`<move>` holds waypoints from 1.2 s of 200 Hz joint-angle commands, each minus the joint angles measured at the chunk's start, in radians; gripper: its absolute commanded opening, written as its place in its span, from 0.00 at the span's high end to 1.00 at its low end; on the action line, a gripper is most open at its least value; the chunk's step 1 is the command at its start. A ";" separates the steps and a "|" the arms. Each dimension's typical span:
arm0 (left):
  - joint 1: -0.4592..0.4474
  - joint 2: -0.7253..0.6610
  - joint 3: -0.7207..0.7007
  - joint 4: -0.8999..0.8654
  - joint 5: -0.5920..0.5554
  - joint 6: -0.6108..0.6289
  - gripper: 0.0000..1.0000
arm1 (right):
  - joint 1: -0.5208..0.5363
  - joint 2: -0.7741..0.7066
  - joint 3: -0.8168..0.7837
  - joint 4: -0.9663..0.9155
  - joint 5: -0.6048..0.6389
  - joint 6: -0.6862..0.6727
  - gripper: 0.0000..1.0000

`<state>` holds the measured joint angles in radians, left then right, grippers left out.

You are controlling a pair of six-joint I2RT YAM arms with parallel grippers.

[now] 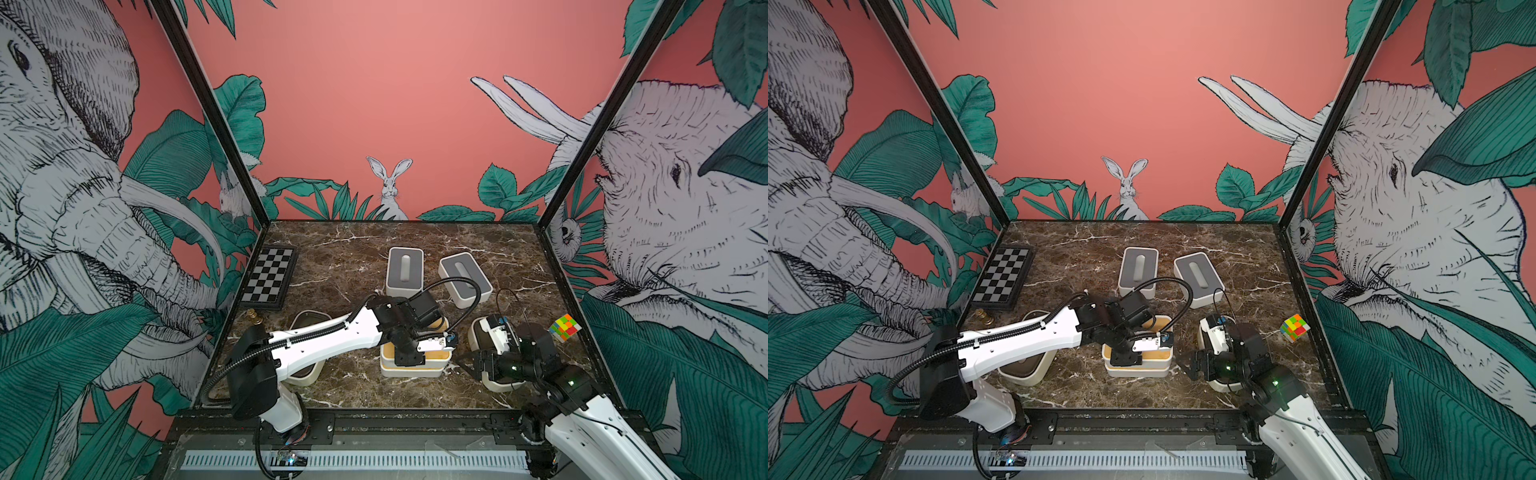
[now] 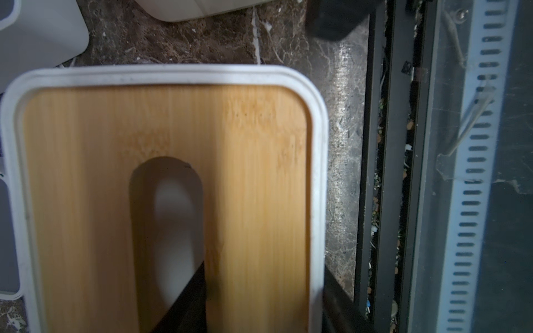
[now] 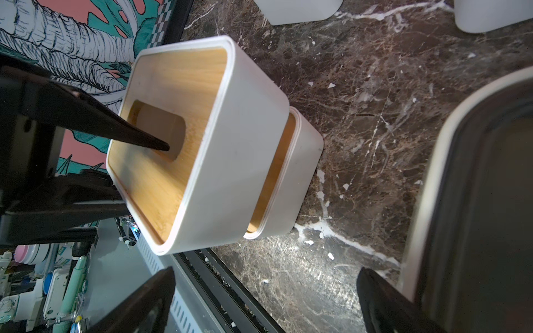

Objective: Stack the tissue boxes
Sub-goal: Place the tissue box at the tissue box.

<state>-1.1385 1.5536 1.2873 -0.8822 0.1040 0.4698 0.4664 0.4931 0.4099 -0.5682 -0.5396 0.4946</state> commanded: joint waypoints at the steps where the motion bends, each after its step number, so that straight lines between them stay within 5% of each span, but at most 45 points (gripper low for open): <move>1: -0.007 -0.024 -0.014 0.035 -0.021 -0.012 0.60 | -0.003 0.000 -0.010 -0.004 -0.016 -0.002 0.02; 240: -0.017 -0.044 -0.060 0.069 -0.032 -0.053 0.60 | -0.003 0.018 -0.012 0.005 -0.018 -0.005 0.02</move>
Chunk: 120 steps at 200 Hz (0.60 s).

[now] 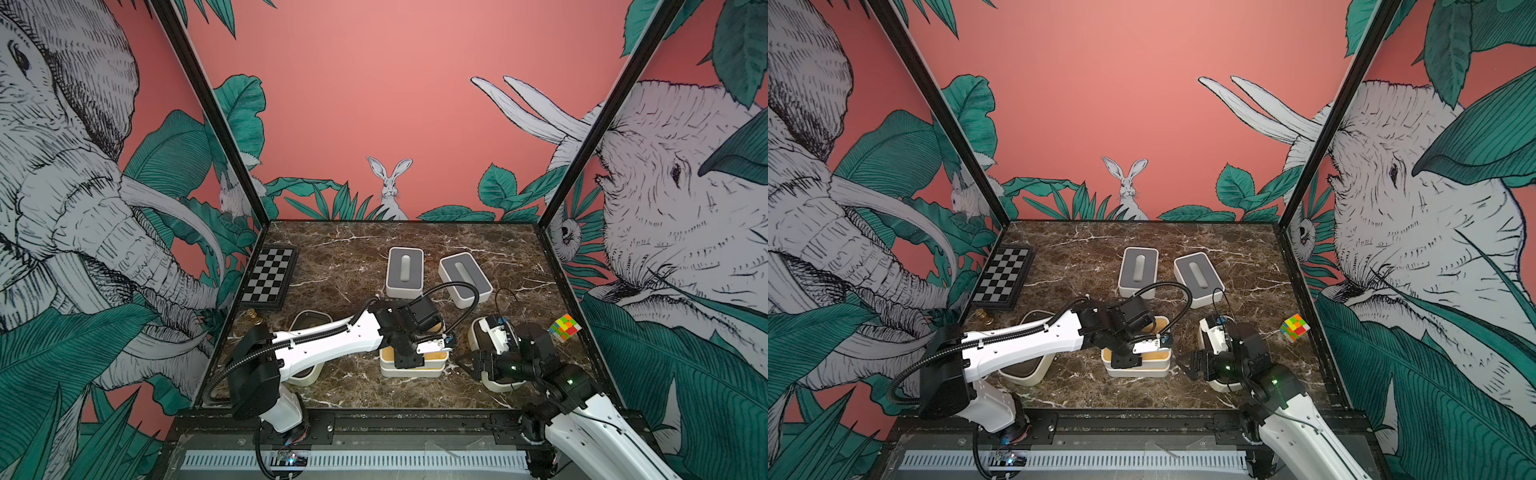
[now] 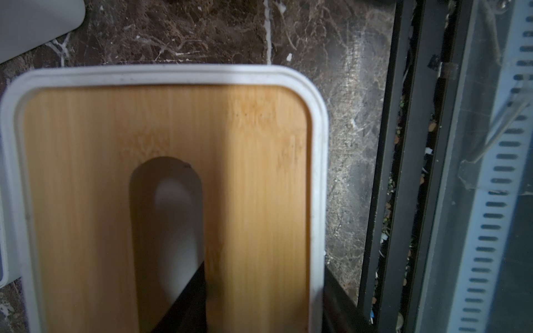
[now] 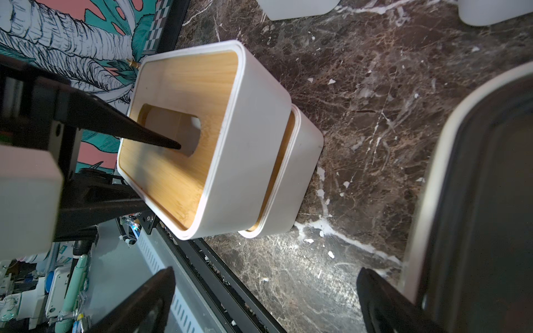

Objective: Stack the tissue boxes
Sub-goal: Place the tissue box at the tissue box.

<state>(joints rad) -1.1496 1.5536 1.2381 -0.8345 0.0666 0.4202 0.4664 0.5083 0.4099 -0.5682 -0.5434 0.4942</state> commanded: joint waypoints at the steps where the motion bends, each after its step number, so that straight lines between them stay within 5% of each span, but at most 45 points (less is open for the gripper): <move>1: -0.006 -0.044 -0.011 0.021 0.006 -0.003 0.60 | -0.002 0.002 -0.012 0.005 -0.014 -0.005 0.02; 120: -0.014 -0.070 -0.040 0.072 0.018 -0.009 0.59 | -0.002 0.009 -0.014 0.012 -0.016 -0.005 0.02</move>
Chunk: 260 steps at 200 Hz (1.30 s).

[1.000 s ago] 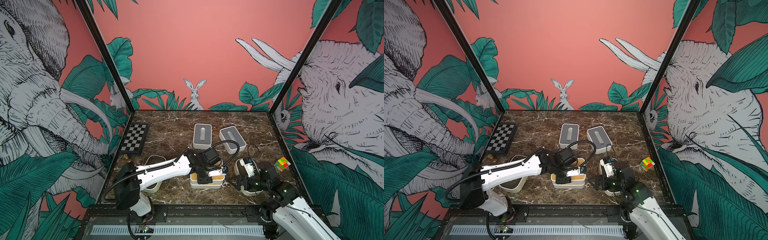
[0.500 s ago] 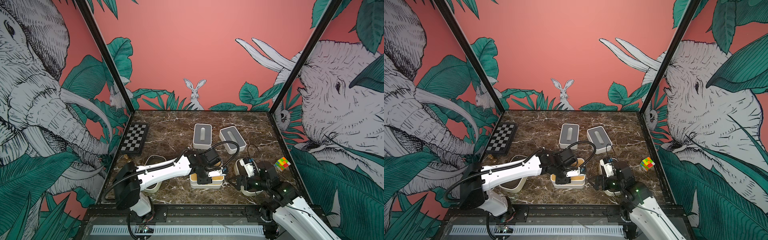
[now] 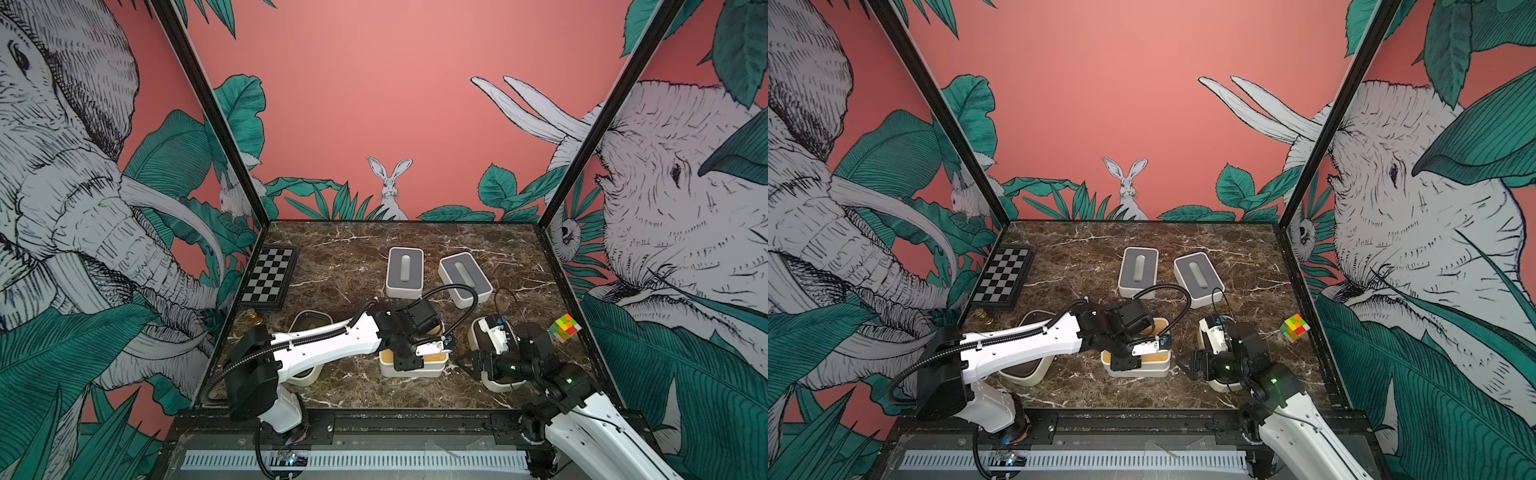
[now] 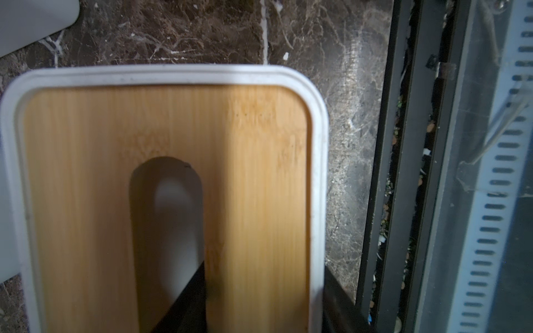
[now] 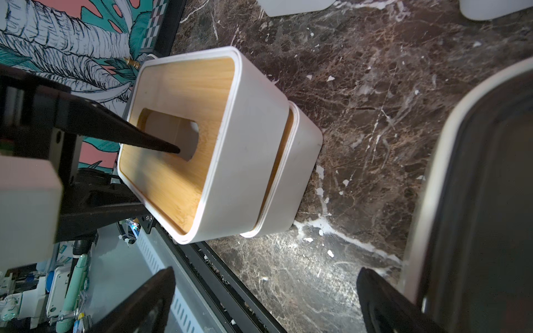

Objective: Stack the tissue boxes
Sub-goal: Place the tissue box at the tissue box.

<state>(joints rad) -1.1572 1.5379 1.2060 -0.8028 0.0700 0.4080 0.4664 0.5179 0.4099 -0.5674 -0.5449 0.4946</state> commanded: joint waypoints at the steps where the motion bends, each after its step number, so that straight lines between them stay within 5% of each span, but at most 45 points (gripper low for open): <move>1: -0.006 -0.055 -0.008 0.040 0.014 0.003 0.59 | -0.002 -0.001 -0.015 0.011 -0.015 -0.005 0.02; 260: -0.006 -0.033 -0.016 0.044 0.001 0.066 0.59 | -0.002 0.007 -0.014 0.012 -0.017 -0.005 0.02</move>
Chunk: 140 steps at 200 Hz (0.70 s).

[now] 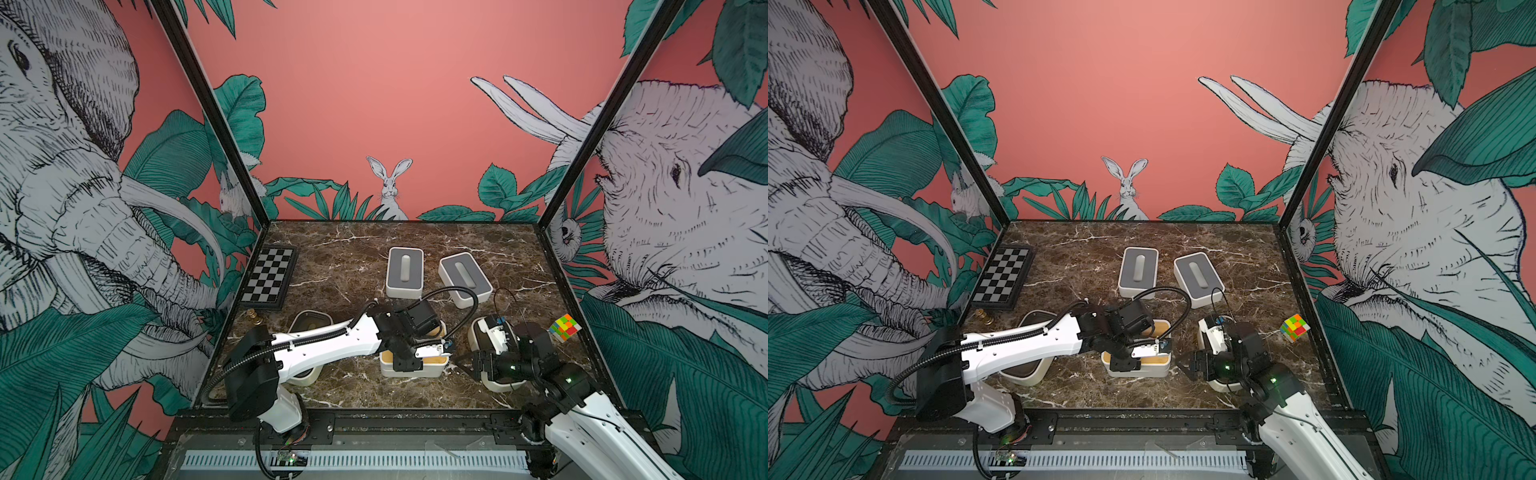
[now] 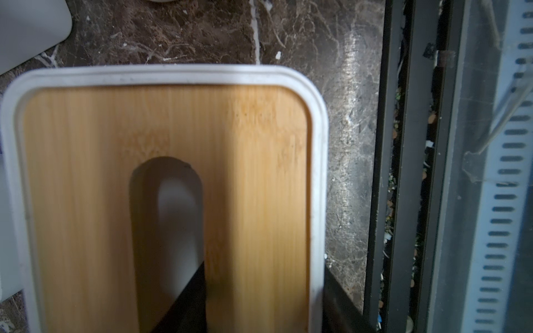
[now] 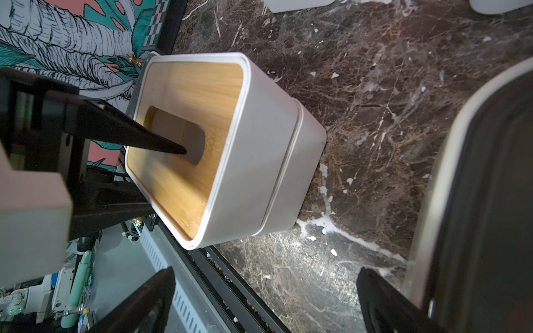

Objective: Stack the tissue boxes
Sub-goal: Place the tissue box at the tissue box.

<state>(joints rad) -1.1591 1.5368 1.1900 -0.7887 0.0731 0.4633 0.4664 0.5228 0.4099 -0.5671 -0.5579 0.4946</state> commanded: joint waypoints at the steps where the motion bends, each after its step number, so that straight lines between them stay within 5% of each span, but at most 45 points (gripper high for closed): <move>1: -0.004 -0.032 -0.001 0.030 -0.001 0.011 0.59 | -0.003 0.002 -0.014 0.012 -0.004 -0.005 0.02; 140: -0.004 -0.035 -0.019 0.034 -0.013 -0.012 0.58 | -0.002 0.012 -0.016 0.018 -0.008 -0.007 0.02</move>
<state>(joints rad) -1.1591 1.5368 1.1812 -0.7753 0.0669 0.4442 0.4664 0.5365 0.4099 -0.5667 -0.5591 0.4942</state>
